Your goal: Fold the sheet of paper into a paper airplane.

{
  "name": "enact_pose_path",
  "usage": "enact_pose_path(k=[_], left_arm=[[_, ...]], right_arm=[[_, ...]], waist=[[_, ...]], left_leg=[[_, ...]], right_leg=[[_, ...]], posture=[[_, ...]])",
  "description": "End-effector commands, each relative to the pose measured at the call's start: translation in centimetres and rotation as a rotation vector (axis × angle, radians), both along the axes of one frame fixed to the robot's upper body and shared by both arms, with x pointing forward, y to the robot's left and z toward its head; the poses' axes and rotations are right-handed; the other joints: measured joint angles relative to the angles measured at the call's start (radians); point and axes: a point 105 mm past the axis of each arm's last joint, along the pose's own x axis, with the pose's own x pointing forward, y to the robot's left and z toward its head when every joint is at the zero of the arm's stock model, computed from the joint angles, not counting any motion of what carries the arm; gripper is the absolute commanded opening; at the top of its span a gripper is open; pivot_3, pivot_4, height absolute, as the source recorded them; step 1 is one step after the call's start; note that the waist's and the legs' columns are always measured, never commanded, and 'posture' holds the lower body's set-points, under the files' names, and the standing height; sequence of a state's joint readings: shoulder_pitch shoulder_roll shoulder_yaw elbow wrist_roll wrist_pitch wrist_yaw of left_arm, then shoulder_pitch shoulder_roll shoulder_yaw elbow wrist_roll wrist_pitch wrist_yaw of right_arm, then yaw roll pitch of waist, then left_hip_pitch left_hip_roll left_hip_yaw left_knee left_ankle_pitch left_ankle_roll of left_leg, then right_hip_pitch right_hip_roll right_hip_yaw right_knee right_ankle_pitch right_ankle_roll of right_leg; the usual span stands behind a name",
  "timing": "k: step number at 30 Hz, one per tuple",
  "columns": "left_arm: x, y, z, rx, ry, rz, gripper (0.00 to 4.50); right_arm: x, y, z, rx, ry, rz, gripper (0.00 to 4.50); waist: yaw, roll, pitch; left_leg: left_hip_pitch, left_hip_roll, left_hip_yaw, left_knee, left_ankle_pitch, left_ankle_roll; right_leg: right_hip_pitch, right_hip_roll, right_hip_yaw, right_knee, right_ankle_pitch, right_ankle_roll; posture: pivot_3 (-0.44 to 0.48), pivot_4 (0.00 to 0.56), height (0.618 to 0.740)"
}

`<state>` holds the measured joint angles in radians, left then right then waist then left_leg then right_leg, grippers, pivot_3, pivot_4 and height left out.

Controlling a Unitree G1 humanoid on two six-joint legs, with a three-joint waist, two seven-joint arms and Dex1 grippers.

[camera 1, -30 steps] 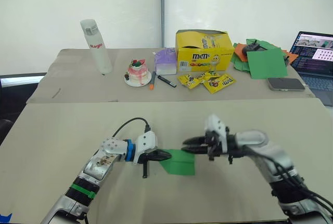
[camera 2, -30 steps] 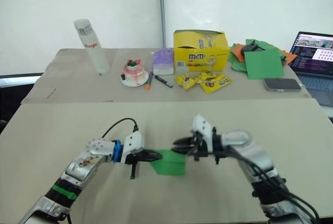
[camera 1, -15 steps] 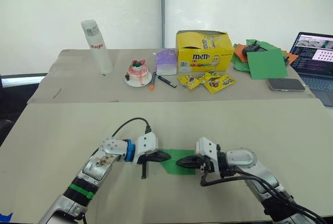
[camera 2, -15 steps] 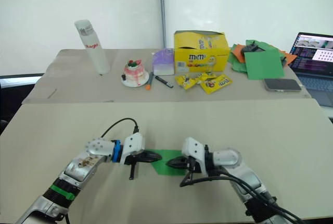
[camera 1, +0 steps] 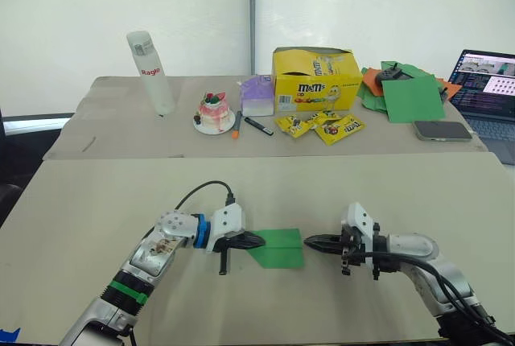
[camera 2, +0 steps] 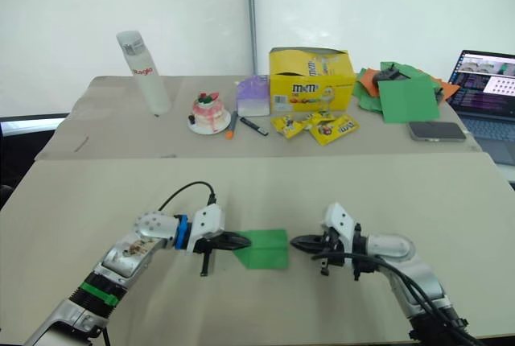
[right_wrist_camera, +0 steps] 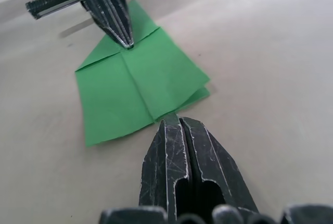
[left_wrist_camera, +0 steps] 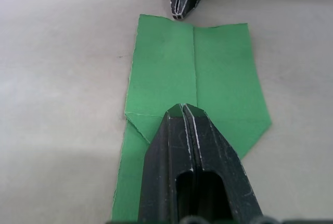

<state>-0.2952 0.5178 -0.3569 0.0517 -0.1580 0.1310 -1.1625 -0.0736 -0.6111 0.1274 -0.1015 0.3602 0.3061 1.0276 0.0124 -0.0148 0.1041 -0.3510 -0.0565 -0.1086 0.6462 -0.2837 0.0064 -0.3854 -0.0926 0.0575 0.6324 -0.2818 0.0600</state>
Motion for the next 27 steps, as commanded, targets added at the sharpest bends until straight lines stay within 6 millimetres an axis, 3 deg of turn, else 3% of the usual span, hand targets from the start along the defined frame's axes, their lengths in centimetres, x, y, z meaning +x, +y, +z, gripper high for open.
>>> enact_pose_path(k=[1, 4, 8, 14, 17, 21, 27], left_arm=[[-0.5, 0.3, -1.2, 0.04, 0.03, 0.004, 0.0], [-0.5, 0.5, -1.3, 0.042, 0.033, 0.009, 0.0], [-0.4, 0.7, -1.3, 0.047, 0.03, 0.017, 0.0], [-0.5, 1.0, -1.2, 0.048, 0.03, 0.028, 0.0], [-0.4, 1.1, -1.1, 0.045, 0.027, 0.035, 0.0], [-0.3, 1.1, -0.4, -0.005, 0.063, 0.053, 0.0], [1.1, 2.7, 5.2, -0.229, 0.14, 0.109, 0.0]], right_arm=[[-0.2, 2.9, 2.2, 0.009, -0.116, 0.107, 0.03], [0.2, 5.0, 1.8, -0.031, -0.134, 0.127, 0.03], [0.1, 5.8, -0.6, -0.11, -0.127, 0.138, 0.03], [-0.2, 3.3, -2.6, -0.119, -0.084, 0.043, 0.03], [0.5, 1.4, -2.1, -0.098, -0.087, -0.033, 0.03], [1.1, 0.2, -1.4, -0.095, -0.104, -0.061, 0.03], [0.8, 2.2, 4.4, 0.019, -0.149, 0.055, 0.03]], waist=[[-0.002, 0.001, 0.0], [-0.003, 0.001, 0.0], [0.0, 0.001, 0.0], [-0.001, 0.002, -0.003], [-0.001, 0.002, -0.004], [-0.001, 0.002, -0.004], [-0.011, 0.002, -0.001]], left_leg=[[0.0, 0.0, 0.0, 0.0, 0.0, 0.0], [0.0, 0.001, 0.0, 0.0, 0.0, 0.0], [0.0, 0.0, 0.0, 0.0, 0.0, 0.0], [0.001, 0.0, 0.0, 0.0, 0.0, 0.0], [0.001, 0.0, 0.0, 0.0, 0.0, 0.0], [0.004, 0.0, 0.0, 0.0, 0.0, 0.0], [-0.002, 0.001, 0.0, 0.0, 0.0, 0.0]], right_leg=[[0.0, 0.0, 0.0, 0.0, 0.0, 0.0], [-0.001, 0.001, 0.0, 0.0, 0.0, 0.0], [-0.001, 0.0, 0.0, 0.0, 0.0, 0.0], [0.0, 0.001, 0.0, 0.0, 0.0, 0.0], [0.001, 0.0, 0.0, -0.001, 0.0, 0.0], [0.003, 0.001, 0.0, -0.001, 0.0, 0.0], [-0.003, 0.002, 0.0, 0.002, 0.0, 0.0]], posture=[[0.0, 0.15, 0.74], [0.0, 0.15, 0.74], [0.0, 0.15, 0.74], [0.0, 0.15, 0.74], [0.0, 0.15, 0.74], [0.0, 0.15, 0.74], [0.0, 0.15, 0.74]])
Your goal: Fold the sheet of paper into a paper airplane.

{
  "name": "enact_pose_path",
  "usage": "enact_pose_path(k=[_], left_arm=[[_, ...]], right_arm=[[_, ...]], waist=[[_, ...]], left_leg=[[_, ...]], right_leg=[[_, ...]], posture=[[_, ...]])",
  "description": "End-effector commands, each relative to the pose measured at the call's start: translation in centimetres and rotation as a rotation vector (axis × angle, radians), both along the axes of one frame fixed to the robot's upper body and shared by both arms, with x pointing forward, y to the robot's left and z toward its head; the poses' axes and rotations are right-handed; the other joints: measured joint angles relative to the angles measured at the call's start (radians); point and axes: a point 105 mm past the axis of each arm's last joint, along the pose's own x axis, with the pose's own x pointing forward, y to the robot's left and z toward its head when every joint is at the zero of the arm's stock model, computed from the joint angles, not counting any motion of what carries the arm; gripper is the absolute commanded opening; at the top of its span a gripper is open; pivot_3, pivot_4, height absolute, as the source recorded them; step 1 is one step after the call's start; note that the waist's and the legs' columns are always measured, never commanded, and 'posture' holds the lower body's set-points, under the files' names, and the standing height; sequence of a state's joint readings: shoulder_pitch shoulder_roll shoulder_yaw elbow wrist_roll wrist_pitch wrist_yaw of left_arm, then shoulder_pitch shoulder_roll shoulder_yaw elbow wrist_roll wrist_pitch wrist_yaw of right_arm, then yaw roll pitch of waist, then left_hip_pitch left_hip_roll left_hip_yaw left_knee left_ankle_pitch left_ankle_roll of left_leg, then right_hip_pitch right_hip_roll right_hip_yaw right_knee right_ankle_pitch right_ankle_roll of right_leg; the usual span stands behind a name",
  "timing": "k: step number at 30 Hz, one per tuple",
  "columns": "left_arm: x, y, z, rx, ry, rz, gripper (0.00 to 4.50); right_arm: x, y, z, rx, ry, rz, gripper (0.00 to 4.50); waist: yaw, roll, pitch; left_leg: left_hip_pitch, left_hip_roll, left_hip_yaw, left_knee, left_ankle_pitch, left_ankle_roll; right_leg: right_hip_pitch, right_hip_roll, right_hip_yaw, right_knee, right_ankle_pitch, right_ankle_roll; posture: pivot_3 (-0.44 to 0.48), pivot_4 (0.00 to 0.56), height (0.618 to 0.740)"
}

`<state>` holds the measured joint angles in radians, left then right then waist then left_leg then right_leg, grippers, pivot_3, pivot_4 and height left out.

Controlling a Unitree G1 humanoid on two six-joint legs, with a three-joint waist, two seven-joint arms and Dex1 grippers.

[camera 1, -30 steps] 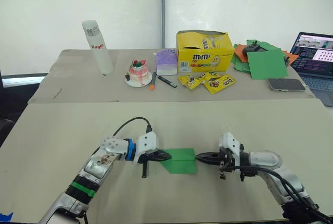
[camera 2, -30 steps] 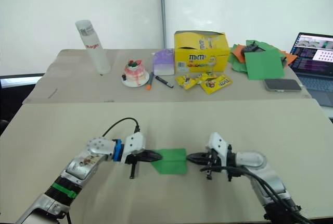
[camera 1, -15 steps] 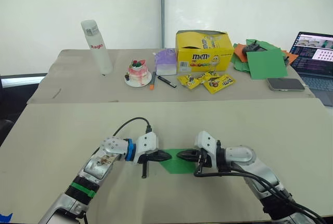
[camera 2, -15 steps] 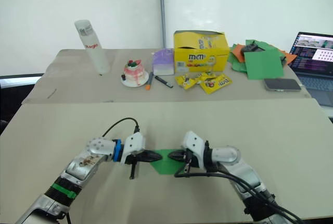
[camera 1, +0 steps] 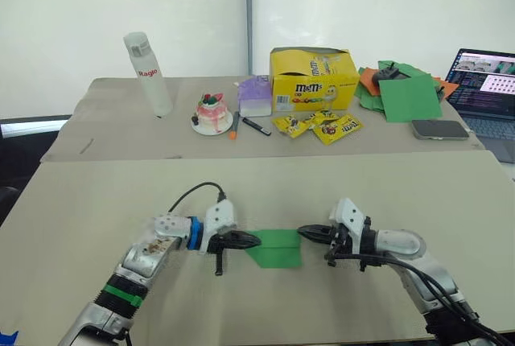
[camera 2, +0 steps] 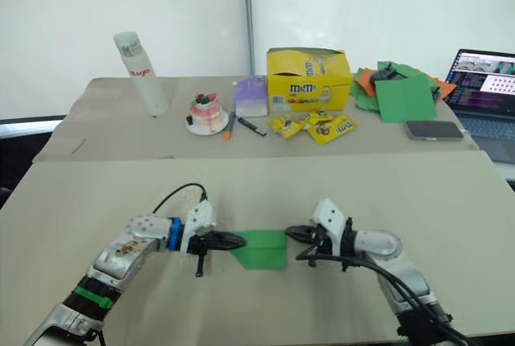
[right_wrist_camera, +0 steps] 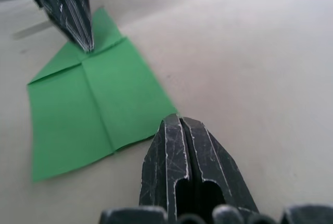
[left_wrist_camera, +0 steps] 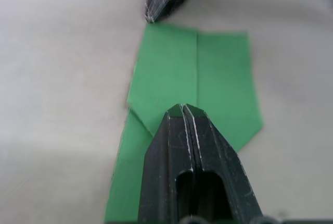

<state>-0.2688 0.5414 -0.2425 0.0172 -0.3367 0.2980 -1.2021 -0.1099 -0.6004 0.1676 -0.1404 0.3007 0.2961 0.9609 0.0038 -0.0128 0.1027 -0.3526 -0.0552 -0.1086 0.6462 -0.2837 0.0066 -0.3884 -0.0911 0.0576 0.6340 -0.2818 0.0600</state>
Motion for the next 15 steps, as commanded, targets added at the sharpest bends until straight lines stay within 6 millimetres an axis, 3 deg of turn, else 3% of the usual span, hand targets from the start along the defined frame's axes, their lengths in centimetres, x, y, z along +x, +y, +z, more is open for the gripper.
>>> enact_pose_path(k=[1, 4, 7, 11, 15], left_arm=[[1.1, 1.4, 4.2, -0.093, 0.0, 0.044, 0.0], [1.4, 3.3, 6.2, -0.108, 0.022, 0.093, 0.0], [1.3, 4.7, 6.1, -0.033, -0.01, 0.121, 0.0], [0.2, 6.0, 4.7, 0.067, -0.051, 0.138, 0.0], [-1.0, 6.1, 3.5, 0.087, -0.041, 0.152, 0.0]], right_arm=[[0.0, 1.1, 4.7, 0.085, -0.061, 0.065, 0.03], [0.0, 0.9, 5.9, 0.074, -0.033, 0.065, 0.03], [-0.1, 0.6, 5.8, 0.082, 0.048, 0.039, 0.03], [-0.9, -0.3, 4.9, 0.155, 0.217, 0.016, 1.25], [0.1, -1.2, 3.9, 0.16, 0.259, -0.07, 2.62]], waist=[[-0.003, 0.0, 0.001], [-0.005, 0.0, 0.002], [-0.005, 0.0, 0.002], [-0.005, 0.0, 0.002], [-0.002, 0.0, 0.003]], left_leg=[[0.0, 0.0, 0.0, 0.0, 0.0, 0.0], [0.0, 0.0, -0.001, -0.001, 0.0, 0.0], [0.0, 0.0, -0.001, -0.001, 0.0, 0.0], [0.0, 0.0, -0.001, -0.003, 0.0, 0.0], [0.0, 0.0, -0.001, -0.003, 0.0, 0.0]], right_leg=[[0.0, 0.0, 0.0, 0.0, 0.0, 0.0], [0.001, 0.0, 0.0, -0.001, 0.0, 0.0], [0.001, 0.0, -0.001, -0.002, 0.0, 0.0], [0.0, -0.002, 0.0, -0.004, 0.0, 0.0], [0.001, -0.003, 0.0, -0.004, 0.0, 0.0]], posture=[[0.0, 0.15, 0.74], [0.0, 0.15, 0.74], [0.0, 0.15, 0.74], [0.0, 0.15, 0.74], [0.0, 0.15, 0.74]])
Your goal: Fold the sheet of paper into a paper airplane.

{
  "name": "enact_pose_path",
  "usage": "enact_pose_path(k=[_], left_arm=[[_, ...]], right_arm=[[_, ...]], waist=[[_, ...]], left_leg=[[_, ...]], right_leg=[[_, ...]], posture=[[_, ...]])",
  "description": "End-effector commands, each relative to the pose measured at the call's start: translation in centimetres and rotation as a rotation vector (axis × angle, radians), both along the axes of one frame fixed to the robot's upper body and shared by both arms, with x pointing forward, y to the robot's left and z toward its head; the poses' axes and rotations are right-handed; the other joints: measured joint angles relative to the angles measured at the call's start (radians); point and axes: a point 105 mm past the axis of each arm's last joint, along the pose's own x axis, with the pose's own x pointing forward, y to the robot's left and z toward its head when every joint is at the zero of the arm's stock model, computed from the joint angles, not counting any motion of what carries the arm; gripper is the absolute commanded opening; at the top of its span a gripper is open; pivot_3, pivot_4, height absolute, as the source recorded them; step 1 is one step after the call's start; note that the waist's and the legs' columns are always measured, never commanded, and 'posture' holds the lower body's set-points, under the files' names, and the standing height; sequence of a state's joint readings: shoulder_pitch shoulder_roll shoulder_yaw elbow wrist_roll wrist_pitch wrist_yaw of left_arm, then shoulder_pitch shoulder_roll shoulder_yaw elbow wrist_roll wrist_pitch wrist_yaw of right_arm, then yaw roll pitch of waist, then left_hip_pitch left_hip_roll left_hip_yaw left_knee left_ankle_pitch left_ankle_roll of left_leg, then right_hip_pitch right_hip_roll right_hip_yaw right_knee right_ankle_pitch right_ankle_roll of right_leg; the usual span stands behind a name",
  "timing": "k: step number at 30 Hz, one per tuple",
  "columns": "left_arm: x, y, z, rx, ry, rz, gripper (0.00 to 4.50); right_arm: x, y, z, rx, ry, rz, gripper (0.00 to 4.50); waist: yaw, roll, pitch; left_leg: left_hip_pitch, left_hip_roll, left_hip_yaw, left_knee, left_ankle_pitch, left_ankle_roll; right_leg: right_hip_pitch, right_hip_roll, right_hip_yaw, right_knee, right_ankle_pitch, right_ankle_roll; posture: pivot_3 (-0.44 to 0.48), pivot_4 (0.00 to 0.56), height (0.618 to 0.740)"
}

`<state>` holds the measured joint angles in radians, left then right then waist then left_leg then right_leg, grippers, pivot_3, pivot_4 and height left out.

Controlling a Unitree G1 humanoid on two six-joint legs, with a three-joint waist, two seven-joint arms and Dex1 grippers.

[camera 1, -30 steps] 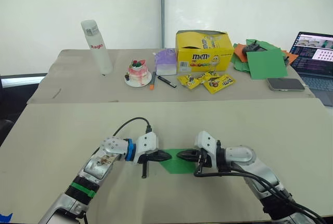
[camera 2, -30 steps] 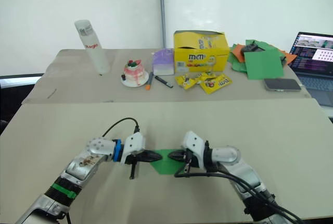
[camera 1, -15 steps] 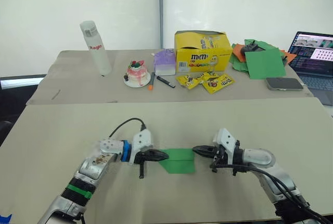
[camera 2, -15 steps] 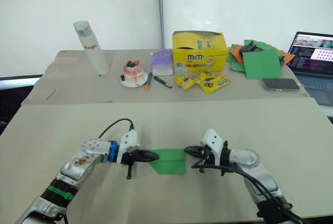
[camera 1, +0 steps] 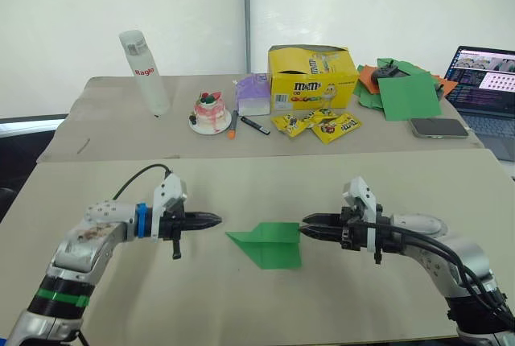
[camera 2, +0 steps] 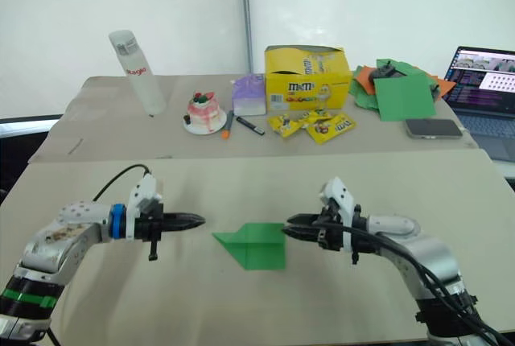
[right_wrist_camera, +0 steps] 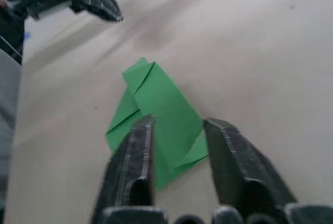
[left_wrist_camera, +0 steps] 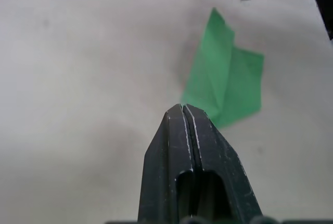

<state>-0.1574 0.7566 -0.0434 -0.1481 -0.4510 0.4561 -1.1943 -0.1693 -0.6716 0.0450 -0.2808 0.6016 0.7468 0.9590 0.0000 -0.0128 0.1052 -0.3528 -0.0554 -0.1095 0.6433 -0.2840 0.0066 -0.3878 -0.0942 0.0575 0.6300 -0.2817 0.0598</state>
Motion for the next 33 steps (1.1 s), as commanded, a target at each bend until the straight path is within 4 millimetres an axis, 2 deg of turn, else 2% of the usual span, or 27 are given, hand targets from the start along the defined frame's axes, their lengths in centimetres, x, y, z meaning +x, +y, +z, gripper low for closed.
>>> enact_pose_path(k=[1, 5, 8, 12, 14, 17, 21, 23, 26, 30, 33], left_arm=[[-0.5, -0.3, 0.5, 0.011, -0.049, -0.004, 0.0], [-1.5, -0.7, -0.3, 0.015, 0.003, -0.035, 0.0], [-2.0, -0.5, -0.7, 0.035, 0.03, -0.047, 0.0], [-3.3, -0.3, -0.8, -0.005, 0.134, -0.057, 0.0], [-4.2, -0.2, -0.8, -0.015, 0.188, -0.072, 0.0], [-5.0, 0.0, -1.0, -0.018, 0.242, -0.082, 0.0], [-4.9, 0.1, -0.9, -0.035, 0.253, -0.063, 0.0], [-5.2, 0.2, -1.1, -0.03, 0.271, -0.065, 0.0], [-5.3, 0.4, -1.7, -0.006, 0.256, -0.069, 0.0], [-5.1, 0.6, -2.2, -0.002, 0.253, -0.047, 0.0], [-4.8, 0.6, -2.4, 0.002, 0.249, -0.043, 0.0]], right_arm=[[0.3, -0.2, 0.3, 0.013, 0.021, -0.006, 2.97], [-0.1, 0.9, -0.1, 0.048, 0.092, 0.043, 2.97], [0.1, 1.3, -1.2, 0.003, 0.085, 0.059, 2.97], [0.3, 2.2, -1.1, 0.03, 0.107, 0.071, 2.97], [0.3, 2.4, -1.5, 0.018, 0.111, 0.082, 2.46], [0.2, 3.0, -1.6, 0.02, 0.084, 0.119, 1.47], [0.1, 3.7, -0.2, 0.08, 0.052, 0.168, 0.1], [0.2, 3.8, 0.6, 0.074, 0.008, 0.207, 0.05], [2.0, 4.2, 3.3, 0.073, -0.157, 0.207, 0.05], [3.9, 5.0, 7.2, 0.017, -0.479, 0.247, 0.05], [5.2, 5.2, 8.6, -0.113, -0.78, 0.276, 0.05]], waist=[[0.004, 0.0, 0.0], [0.005, 0.001, 0.001], [0.004, 0.001, 0.001], [0.003, 0.001, 0.002], [-0.001, 0.002, 0.002], [-0.002, 0.002, 0.002], [0.0, 0.002, 0.002], [-0.001, 0.003, 0.003], [-0.006, 0.004, 0.003], [-0.013, 0.005, 0.005], [-0.01, 0.005, 0.005]], left_leg=[[0.0, 0.0, 0.0, 0.0, 0.0, 0.0], [0.0, 0.0, 0.0, 0.0, 0.0, 0.0], [0.0, 0.0, 0.0, 0.0, 0.0, 0.0], [0.0, 0.0, 0.0, 0.0, 0.0, 0.0], [0.0, 0.0, 0.0, -0.001, 0.0, 0.0], [0.0, 0.001, 0.0, -0.001, 0.0, 0.0], [0.0, 0.0, 0.0, -0.001, 0.0, 0.0], [0.0, 0.0, 0.0, -0.001, 0.0, 0.0], [0.0, 0.0, 0.0, -0.001, 0.0, 0.0], [0.0, 0.001, 0.0, -0.002, 0.0, 0.0], [0.0, 0.0, 0.0, -0.002, 0.0, 0.0]], right_leg=[[0.0, 0.0, 0.0, 0.0, 0.0, 0.0], [0.0, 0.0, 0.0, 0.0, 0.0, 0.0], [0.0, 0.0, 0.0, 0.0, 0.0, 0.0], [0.0, 0.0, 0.0, 0.0, 0.0, 0.0], [-0.001, 0.0, 0.0, 0.0, 0.0, 0.0], [-0.001, 0.0, 0.0, 0.0, 0.0, 0.0], [0.0, 0.0, -0.001, 0.0, 0.0, 0.0], [0.0, 0.0, -0.001, 0.0, 0.0, 0.0], [-0.001, 0.0, -0.001, 0.0, 0.0, 0.0], [-0.002, 0.001, 0.0, 0.001, 0.0, 0.0], [-0.002, 0.001, -0.001, 0.0, 0.0, 0.0]], posture=[[0.0, 0.15, 0.74], [0.0, 0.15, 0.74], [0.0, 0.15, 0.74], [0.0, 0.15, 0.74], [0.0, 0.15, 0.74], [0.0, 0.15, 0.74], [0.0, 0.15, 0.74], [0.0, 0.15, 0.74], [0.0, 0.15, 0.74], [0.0, 0.15, 0.74], [0.0, 0.15, 0.74]])
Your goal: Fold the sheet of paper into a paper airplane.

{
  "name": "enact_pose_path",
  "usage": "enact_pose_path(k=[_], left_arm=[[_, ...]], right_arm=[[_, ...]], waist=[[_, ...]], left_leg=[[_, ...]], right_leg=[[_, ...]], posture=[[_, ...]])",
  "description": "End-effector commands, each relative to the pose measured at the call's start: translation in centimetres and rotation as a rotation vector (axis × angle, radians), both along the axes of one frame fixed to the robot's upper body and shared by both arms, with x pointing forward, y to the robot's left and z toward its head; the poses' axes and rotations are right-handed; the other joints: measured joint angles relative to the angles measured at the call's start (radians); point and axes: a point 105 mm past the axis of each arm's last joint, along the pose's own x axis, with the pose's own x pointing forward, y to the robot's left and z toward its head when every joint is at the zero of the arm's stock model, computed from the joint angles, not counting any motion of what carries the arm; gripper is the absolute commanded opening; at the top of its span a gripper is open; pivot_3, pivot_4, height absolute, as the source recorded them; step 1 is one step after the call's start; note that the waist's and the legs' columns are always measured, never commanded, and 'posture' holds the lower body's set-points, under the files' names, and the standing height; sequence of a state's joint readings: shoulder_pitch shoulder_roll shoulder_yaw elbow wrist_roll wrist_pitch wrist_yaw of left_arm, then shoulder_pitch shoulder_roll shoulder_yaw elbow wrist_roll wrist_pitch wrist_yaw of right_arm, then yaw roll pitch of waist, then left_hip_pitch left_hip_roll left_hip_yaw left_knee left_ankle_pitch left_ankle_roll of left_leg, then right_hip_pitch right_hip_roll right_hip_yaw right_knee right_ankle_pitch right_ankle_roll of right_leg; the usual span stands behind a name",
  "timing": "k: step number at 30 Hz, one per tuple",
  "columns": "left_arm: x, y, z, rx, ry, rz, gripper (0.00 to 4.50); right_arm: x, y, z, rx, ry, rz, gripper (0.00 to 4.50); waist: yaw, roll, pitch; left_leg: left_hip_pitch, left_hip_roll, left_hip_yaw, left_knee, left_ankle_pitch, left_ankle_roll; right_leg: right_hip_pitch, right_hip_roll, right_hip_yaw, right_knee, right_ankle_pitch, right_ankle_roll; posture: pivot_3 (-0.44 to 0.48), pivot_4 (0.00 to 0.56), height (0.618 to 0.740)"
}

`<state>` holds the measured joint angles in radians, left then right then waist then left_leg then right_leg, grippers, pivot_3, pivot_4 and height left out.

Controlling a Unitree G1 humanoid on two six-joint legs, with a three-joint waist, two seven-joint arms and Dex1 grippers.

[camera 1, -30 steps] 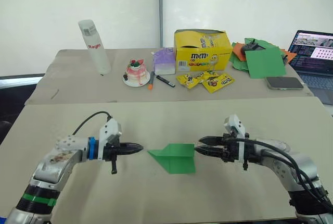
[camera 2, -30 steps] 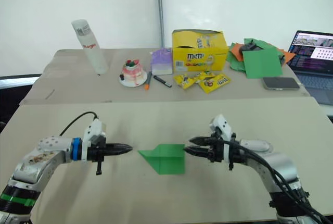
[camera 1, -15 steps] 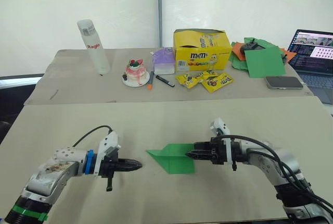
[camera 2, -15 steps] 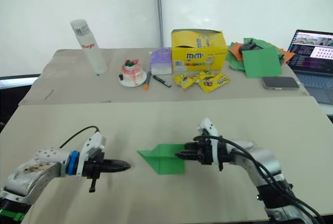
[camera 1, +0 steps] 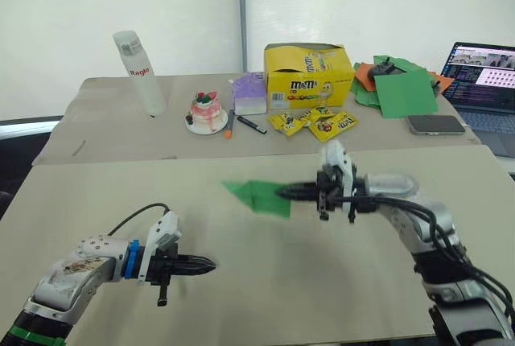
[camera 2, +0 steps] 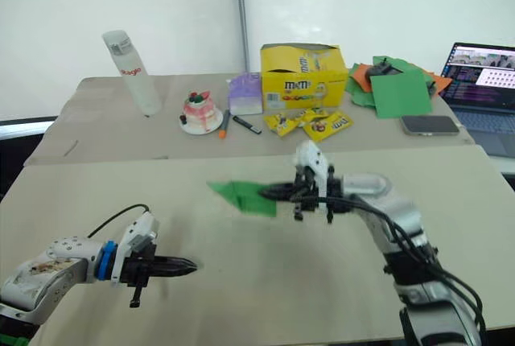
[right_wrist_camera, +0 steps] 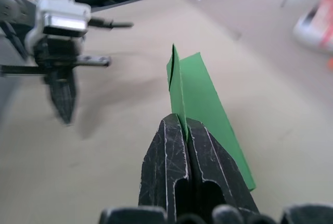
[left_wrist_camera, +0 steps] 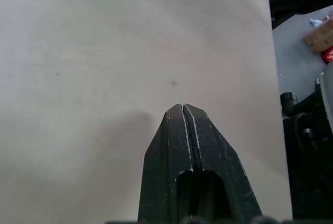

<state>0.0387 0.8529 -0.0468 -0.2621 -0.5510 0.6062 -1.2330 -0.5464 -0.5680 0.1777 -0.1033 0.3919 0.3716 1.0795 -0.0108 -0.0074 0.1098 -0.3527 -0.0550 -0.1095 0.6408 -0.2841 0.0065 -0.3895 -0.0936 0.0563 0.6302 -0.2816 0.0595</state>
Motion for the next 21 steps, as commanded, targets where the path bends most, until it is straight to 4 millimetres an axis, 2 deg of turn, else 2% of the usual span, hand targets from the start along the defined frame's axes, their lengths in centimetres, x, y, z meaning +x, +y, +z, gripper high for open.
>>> enact_pose_path(k=[1, 2, 4, 5, 6, 11, 16, 18, 21], left_arm=[[0.3, -0.3, 0.2, -0.007, -0.034, -0.012, 0.0], [0.4, -0.3, 0.0, -0.003, -0.036, -0.012, 0.0], [0.5, -0.3, -0.1, -0.007, -0.036, -0.009, 0.0], [0.6, -0.3, -0.1, -0.006, -0.036, -0.008, 0.0], [0.6, -0.3, -0.1, -0.006, -0.036, -0.008, 0.0], [0.2, -0.8, 0.3, -0.053, 0.01, -0.021, 0.0], [0.2, -1.1, 0.4, -0.056, 0.014, -0.032, 0.0], [0.1, -1.5, 0.4, -0.068, 0.023, -0.048, 0.0], [0.1, -2.2, 0.6, -0.092, 0.03, -0.071, 0.0]], right_arm=[[0.7, 0.1, 1.1, -0.122, -0.355, 0.036, 0.05], [0.8, 0.4, 1.0, -0.19, -0.51, 0.055, 0.05], [0.4, 0.9, 1.4, -0.308, -0.955, 0.086, 0.05], [-0.7, 1.0, 1.0, -0.306, -1.113, 0.134, 0.05], [-1.4, 0.9, 0.6, -0.295, -1.199, 0.169, 0.05], [-3.7, 0.0, -4.1, -0.223, -1.177, 0.231, 0.05], [-5.4, -0.4, -7.1, -0.213, -1.157, 0.321, 0.05], [-5.6, -0.9, -8.4, -0.245, -1.141, 0.36, 0.05], [-4.6, -1.7, -9.8, -0.329, -1.119, 0.368, 0.05]], waist=[[0.002, 0.0, 0.0], [0.002, 0.0, 0.0], [0.001, 0.0, 0.0], [0.001, 0.0, 0.0], [0.002, 0.0, 0.0], [-0.003, -0.001, 0.0], [-0.01, 0.0, 0.0], [-0.011, 0.0, 0.0], [-0.008, -0.001, 0.0]], left_leg=[[0.0, 0.0, 0.0, 0.0, 0.0, 0.0], [0.0, -0.001, 0.0, 0.0, 0.0, 0.0], [0.0, -0.001, 0.001, 0.0, 0.0, 0.0], [0.0, -0.002, 0.001, 0.0, 0.001, -0.001], [0.0, -0.002, 0.001, 0.0, 0.001, -0.002], [0.001, 0.0, 0.002, 0.0, 0.003, -0.005], [0.002, -0.001, 0.003, 0.0, 0.003, -0.005], [0.004, 0.0, 0.003, 0.0, 0.003, -0.005], [0.005, -0.002, 0.003, 0.0, 0.003, -0.005]], right_leg=[[0.0, 0.0, 0.0, 0.0, 0.0, 0.0], [0.0, -0.001, 0.0, 0.0, 0.0, 0.0], [0.0, -0.001, -0.001, 0.0, 0.0, 0.0], [-0.001, -0.001, -0.001, 0.0, 0.0, 0.0], [-0.002, -0.001, 0.0, 0.001, 0.0, 0.0], [-0.001, 0.002, -0.001, 0.002, 0.0, 0.0], [-0.001, 0.003, 0.001, 0.002, 0.0, -0.001], [0.001, 0.004, 0.001, 0.002, 0.0, -0.001], [0.002, 0.003, 0.001, 0.002, 0.0, -0.001]], posture=[[0.0, 0.15, 0.74], [0.0, 0.15, 0.74], [0.0, 0.15, 0.74], [0.0, 0.15, 0.74], [0.0, 0.15, 0.74], [0.0, 0.15, 0.74], [0.0, 0.15, 0.74], [0.0, 0.15, 0.74], [0.0, 0.15, 0.74]])
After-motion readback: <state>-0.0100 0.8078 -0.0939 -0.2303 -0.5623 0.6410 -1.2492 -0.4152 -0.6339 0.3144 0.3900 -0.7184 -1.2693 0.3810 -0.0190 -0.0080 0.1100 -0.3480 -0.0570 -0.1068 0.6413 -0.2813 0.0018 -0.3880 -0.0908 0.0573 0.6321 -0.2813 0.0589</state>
